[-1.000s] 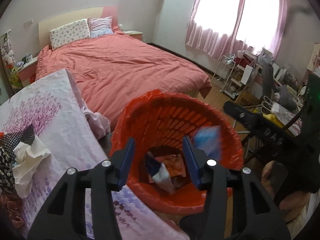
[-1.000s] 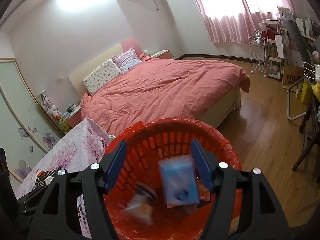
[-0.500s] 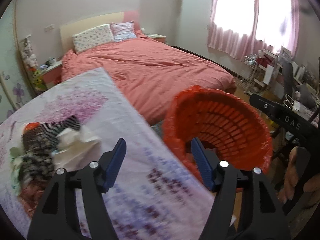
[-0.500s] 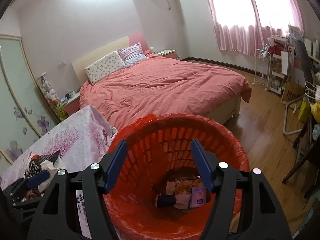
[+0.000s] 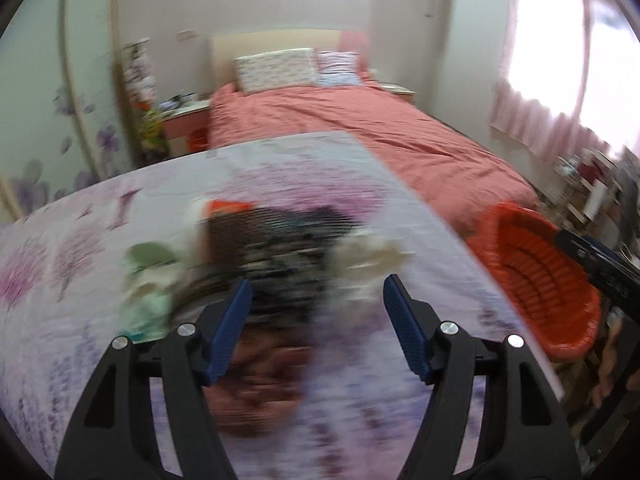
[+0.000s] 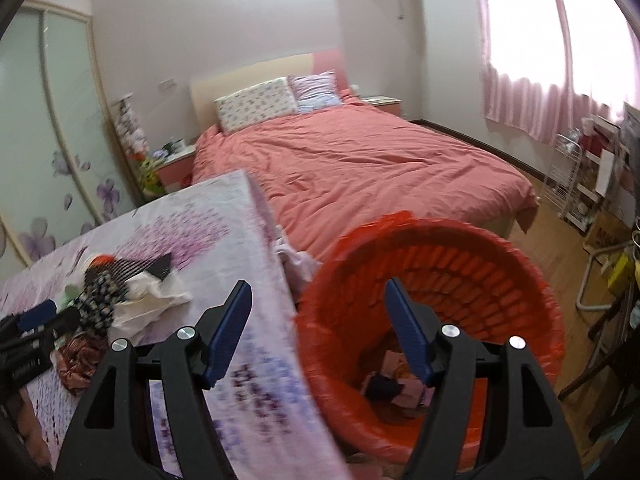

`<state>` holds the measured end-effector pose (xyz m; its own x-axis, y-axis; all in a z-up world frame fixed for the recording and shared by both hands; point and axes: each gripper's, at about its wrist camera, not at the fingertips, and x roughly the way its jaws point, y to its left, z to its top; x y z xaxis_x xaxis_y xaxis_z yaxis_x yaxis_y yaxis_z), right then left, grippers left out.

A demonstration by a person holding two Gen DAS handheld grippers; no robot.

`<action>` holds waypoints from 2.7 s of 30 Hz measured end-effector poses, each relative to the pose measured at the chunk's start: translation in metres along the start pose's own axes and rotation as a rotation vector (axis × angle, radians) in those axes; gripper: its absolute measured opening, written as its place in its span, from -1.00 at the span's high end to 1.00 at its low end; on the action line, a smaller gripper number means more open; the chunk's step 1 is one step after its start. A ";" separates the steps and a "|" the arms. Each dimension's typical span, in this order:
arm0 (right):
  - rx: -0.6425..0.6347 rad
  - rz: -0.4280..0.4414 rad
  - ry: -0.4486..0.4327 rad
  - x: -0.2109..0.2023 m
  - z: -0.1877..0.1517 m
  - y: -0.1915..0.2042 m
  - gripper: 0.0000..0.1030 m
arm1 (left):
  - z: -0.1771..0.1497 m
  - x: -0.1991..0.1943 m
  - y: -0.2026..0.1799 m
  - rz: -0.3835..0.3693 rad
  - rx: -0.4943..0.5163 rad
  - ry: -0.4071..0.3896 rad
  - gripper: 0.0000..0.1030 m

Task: Collect trash
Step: 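Grasp the green sock with the left gripper, then hold the green sock in the left gripper while the right grasps the white tissue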

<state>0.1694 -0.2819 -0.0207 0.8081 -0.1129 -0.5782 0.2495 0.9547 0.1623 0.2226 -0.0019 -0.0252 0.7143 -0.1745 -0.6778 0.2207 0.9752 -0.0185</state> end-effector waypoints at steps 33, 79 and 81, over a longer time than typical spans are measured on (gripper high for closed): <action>-0.146 0.102 0.101 0.027 -0.026 0.092 -0.33 | -0.016 0.069 0.177 0.212 -0.180 0.172 0.36; -0.075 0.149 0.260 0.084 -0.042 0.155 -0.17 | -0.030 0.054 0.210 0.265 -0.262 0.143 0.74; -0.065 0.152 0.256 0.085 -0.040 0.152 -0.15 | -0.031 0.054 0.210 0.268 -0.259 0.143 0.74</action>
<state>0.2544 -0.1349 -0.0774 0.6705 0.0975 -0.7355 0.0947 0.9720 0.2152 0.2872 0.1975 -0.0881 0.6198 0.0938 -0.7791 -0.1487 0.9889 0.0007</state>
